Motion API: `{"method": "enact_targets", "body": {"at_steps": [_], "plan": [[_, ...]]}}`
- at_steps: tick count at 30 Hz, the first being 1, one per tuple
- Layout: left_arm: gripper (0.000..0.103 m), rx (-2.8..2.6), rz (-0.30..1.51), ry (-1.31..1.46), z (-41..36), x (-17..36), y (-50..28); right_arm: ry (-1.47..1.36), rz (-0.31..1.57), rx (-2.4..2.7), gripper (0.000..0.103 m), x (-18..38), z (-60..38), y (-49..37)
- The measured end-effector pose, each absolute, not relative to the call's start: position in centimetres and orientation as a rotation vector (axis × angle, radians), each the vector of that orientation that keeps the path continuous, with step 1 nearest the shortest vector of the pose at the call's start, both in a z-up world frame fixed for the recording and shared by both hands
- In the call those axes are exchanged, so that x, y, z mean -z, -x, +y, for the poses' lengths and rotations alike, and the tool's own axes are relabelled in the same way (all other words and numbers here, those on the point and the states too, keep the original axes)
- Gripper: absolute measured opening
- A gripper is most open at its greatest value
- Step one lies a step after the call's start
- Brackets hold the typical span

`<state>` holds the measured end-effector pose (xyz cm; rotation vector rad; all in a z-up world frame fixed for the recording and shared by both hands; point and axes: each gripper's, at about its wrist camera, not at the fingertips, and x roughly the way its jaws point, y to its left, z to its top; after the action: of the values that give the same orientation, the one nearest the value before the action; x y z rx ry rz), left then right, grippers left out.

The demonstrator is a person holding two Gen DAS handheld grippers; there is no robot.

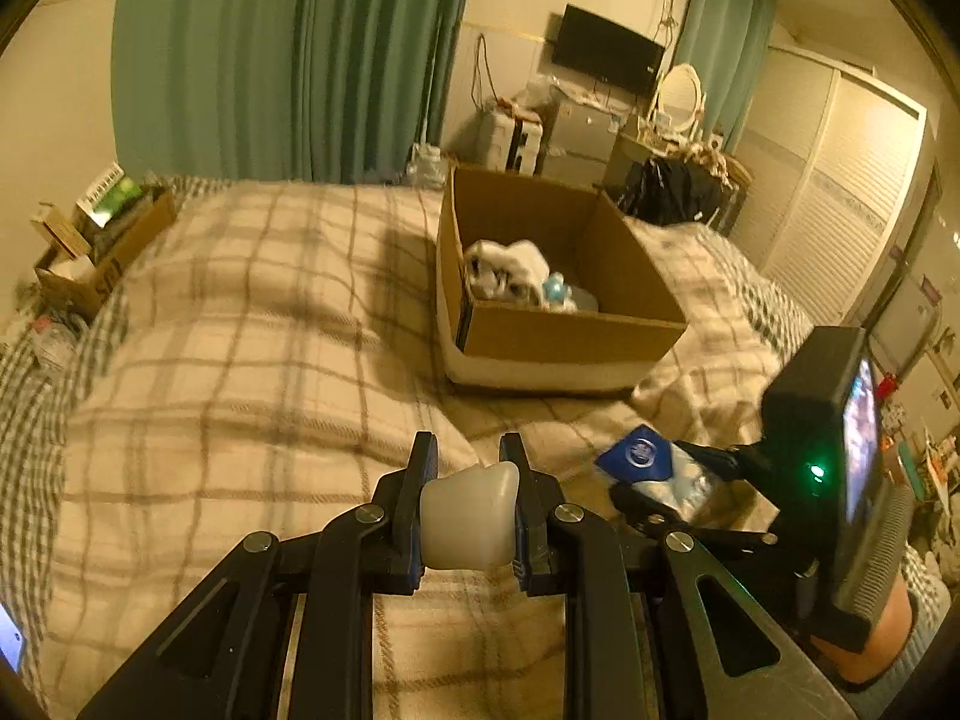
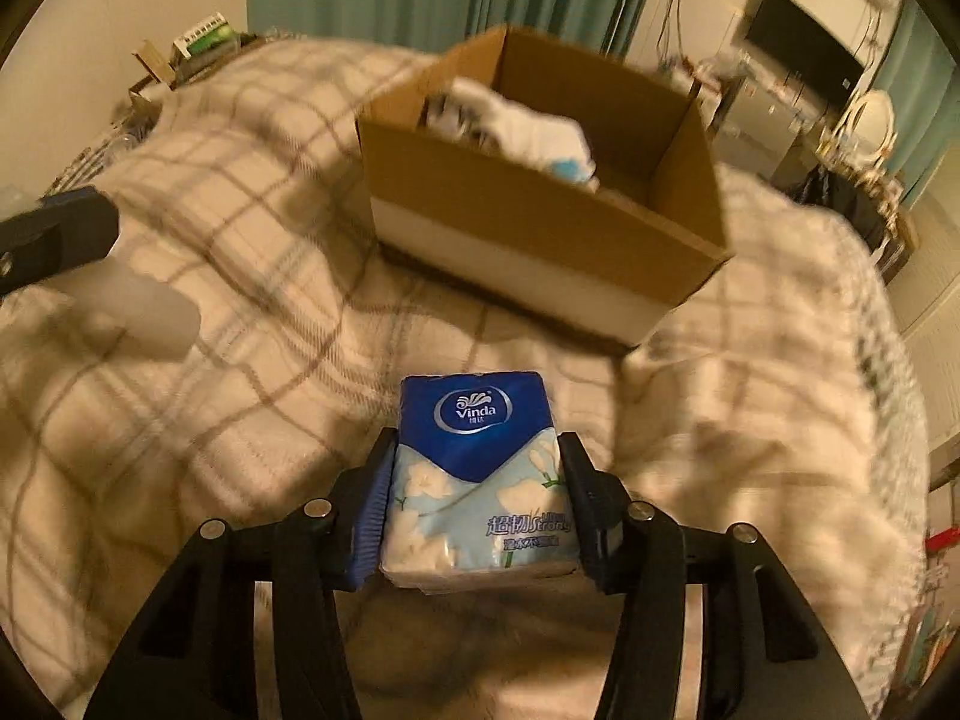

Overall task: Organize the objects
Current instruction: 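Carry the tube and tissue pack into the box and open both tools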

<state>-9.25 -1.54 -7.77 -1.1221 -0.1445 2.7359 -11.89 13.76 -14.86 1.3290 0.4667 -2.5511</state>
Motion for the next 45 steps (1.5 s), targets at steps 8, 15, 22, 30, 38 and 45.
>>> {"method": "enact_targets", "body": {"at_steps": [8,15,22,30,38,45], "plan": [[0.021,-2.758,-0.136,1.029,-0.7,4.4,8.6,-1.160,0.395,2.638,0.050,8.2,14.7,9.3],[0.020,-2.789,-0.064,0.922,0.9,0.9,8.9,-0.974,0.397,2.706,0.050,1.6,14.2,9.1],[0.021,-2.784,-0.038,0.867,2.4,-1.9,12.3,-0.833,0.379,2.758,0.050,-3.5,14.9,10.7],[0.021,-2.801,-0.006,0.838,3.7,-3.8,18.3,-0.741,0.386,2.804,0.050,-7.4,15.4,16.1],[0.021,-2.817,0.048,0.837,4.9,-2.5,24.4,-0.766,0.360,2.804,0.049,-6.2,15.4,23.2],[0.021,-2.804,0.089,0.912,5.7,2.1,28.8,-0.874,0.304,2.782,0.049,-1.2,16.2,28.9]]}}
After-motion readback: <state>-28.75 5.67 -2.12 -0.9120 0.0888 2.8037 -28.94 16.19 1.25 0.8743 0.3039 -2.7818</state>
